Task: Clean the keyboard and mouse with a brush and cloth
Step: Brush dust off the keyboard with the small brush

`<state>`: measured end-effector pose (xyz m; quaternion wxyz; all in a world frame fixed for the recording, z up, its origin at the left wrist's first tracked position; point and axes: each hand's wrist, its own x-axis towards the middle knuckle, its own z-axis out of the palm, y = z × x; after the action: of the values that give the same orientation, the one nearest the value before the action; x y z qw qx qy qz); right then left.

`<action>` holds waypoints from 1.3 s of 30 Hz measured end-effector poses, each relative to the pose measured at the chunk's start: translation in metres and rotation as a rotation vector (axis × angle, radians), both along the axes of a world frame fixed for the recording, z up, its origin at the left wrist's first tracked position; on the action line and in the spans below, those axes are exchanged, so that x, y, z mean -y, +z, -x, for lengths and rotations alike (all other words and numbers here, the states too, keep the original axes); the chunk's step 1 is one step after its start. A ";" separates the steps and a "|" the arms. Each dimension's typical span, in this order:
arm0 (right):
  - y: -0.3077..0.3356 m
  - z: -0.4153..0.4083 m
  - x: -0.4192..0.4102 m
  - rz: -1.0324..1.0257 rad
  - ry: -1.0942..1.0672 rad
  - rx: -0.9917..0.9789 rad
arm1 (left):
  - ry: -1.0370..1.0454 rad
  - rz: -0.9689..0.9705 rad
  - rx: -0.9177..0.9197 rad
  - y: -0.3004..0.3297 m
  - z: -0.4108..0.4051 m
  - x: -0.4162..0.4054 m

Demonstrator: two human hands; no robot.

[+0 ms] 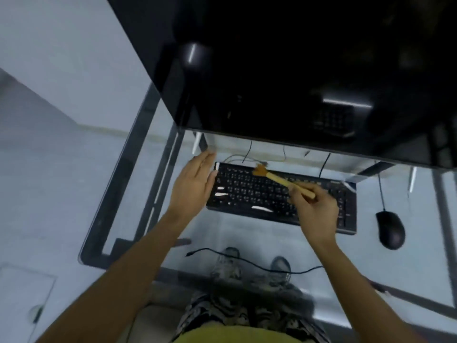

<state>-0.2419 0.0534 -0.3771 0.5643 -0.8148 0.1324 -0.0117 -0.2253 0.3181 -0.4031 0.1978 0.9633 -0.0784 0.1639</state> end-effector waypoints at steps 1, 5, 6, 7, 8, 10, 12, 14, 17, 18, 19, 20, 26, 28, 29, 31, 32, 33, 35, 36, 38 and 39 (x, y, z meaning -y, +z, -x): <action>-0.008 -0.002 -0.008 -0.029 -0.010 -0.030 | 0.015 0.003 -0.037 -0.012 0.000 -0.010; -0.027 -0.015 -0.034 -0.164 -0.104 -0.066 | 0.046 0.022 -0.212 -0.055 0.004 -0.035; -0.028 -0.019 -0.040 -0.188 -0.112 -0.056 | 0.035 0.011 -0.246 -0.063 0.005 -0.039; -0.030 -0.024 -0.046 -0.203 -0.103 -0.050 | 0.018 -0.006 -0.276 -0.071 0.006 -0.043; -0.028 -0.028 -0.052 -0.202 -0.076 -0.052 | -0.002 -0.013 -0.314 -0.078 0.006 -0.046; -0.027 -0.036 -0.063 -0.183 0.030 -0.068 | -0.037 0.002 -0.399 -0.086 0.006 -0.051; -0.028 -0.042 -0.073 -0.130 0.156 -0.107 | -0.081 0.010 -0.439 -0.095 0.007 -0.055; -0.030 -0.048 -0.079 -0.037 0.239 -0.139 | -0.119 -0.009 -0.449 -0.102 0.009 -0.057; -0.037 -0.060 -0.077 0.183 0.233 -0.084 | -0.118 -0.040 -0.464 -0.108 0.011 -0.060; -0.037 -0.064 -0.075 0.260 0.190 -0.052 | -0.118 -0.040 -0.466 -0.108 0.010 -0.060; -0.038 -0.067 -0.073 0.292 0.155 -0.036 | -0.122 -0.044 -0.466 -0.108 0.010 -0.060; -0.038 -0.067 -0.071 0.265 0.148 -0.040 | -0.127 -0.053 -0.466 -0.108 0.010 -0.060; -0.035 -0.059 -0.063 0.382 0.195 -0.009 | -0.136 -0.068 -0.463 -0.109 0.010 -0.062; -0.034 -0.055 -0.059 0.443 0.134 0.014 | -0.137 -0.063 -0.460 -0.109 0.010 -0.061; -0.033 -0.050 -0.058 0.441 0.178 0.006 | -0.138 -0.059 -0.458 -0.108 0.010 -0.061; -0.025 -0.039 -0.061 0.380 0.337 -0.075 | -0.139 -0.056 -0.451 -0.108 0.010 -0.060; -0.019 -0.034 -0.064 0.336 0.391 -0.120 | -0.139 -0.055 -0.448 -0.109 0.010 -0.060; -0.015 -0.030 -0.065 0.305 0.407 -0.127 | -0.140 -0.054 -0.444 -0.110 0.010 -0.060; -0.012 -0.024 -0.066 0.299 0.332 -0.016 | -0.144 -0.056 -0.437 -0.111 0.010 -0.061; -0.012 -0.023 -0.065 0.343 0.287 0.052 | -0.146 -0.058 -0.434 -0.111 0.010 -0.061; -0.014 -0.019 -0.069 0.428 0.298 0.052 | -0.151 -0.062 -0.424 -0.110 0.011 -0.061; -0.015 -0.014 -0.073 0.435 0.380 -0.025 | -0.156 -0.067 -0.419 -0.109 0.011 -0.060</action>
<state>-0.2283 0.1260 -0.3918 0.3665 -0.9271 -0.0213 0.0761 -0.2366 0.3782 -0.5121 0.1897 0.9733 -0.1153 -0.0582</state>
